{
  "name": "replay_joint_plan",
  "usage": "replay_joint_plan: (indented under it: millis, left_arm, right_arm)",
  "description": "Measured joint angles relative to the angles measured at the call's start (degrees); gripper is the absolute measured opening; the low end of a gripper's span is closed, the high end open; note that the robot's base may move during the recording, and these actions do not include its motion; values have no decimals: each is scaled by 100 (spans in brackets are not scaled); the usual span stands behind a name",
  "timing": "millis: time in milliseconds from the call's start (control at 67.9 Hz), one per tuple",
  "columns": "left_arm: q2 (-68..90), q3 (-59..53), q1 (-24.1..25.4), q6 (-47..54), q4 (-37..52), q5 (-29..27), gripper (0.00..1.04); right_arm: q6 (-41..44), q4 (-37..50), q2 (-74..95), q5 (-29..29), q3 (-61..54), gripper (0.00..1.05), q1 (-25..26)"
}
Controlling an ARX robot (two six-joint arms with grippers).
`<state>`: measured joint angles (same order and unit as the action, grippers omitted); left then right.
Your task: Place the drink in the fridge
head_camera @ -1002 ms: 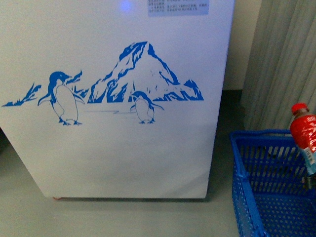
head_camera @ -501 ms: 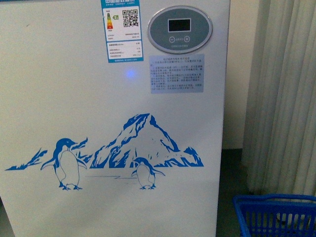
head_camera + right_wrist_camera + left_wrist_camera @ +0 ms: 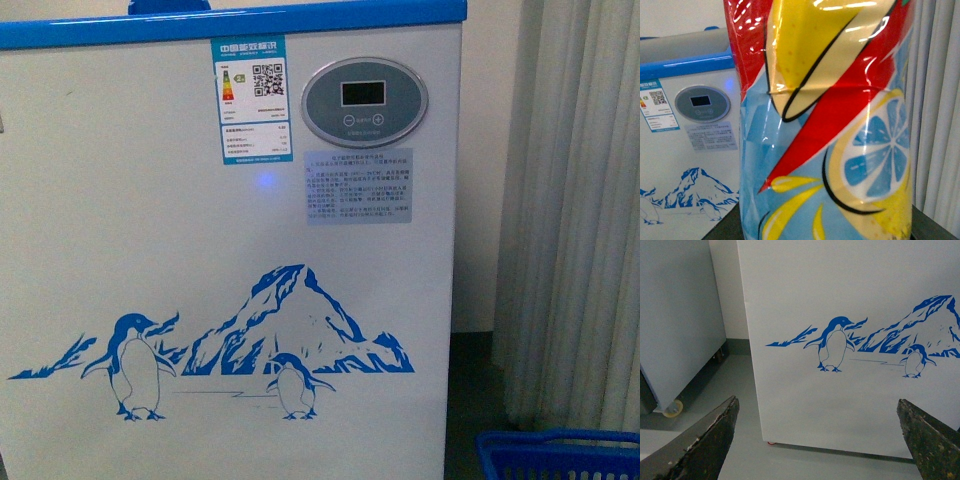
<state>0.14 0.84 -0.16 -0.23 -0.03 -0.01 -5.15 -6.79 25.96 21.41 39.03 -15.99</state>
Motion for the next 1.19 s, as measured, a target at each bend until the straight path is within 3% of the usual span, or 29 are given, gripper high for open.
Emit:
replay_joint_plan:
  millis: [1194]
  left_arm:
    - [2, 0, 0, 0, 2, 7, 97]
  right_arm:
    - [0, -4, 57, 24, -35, 41, -4]
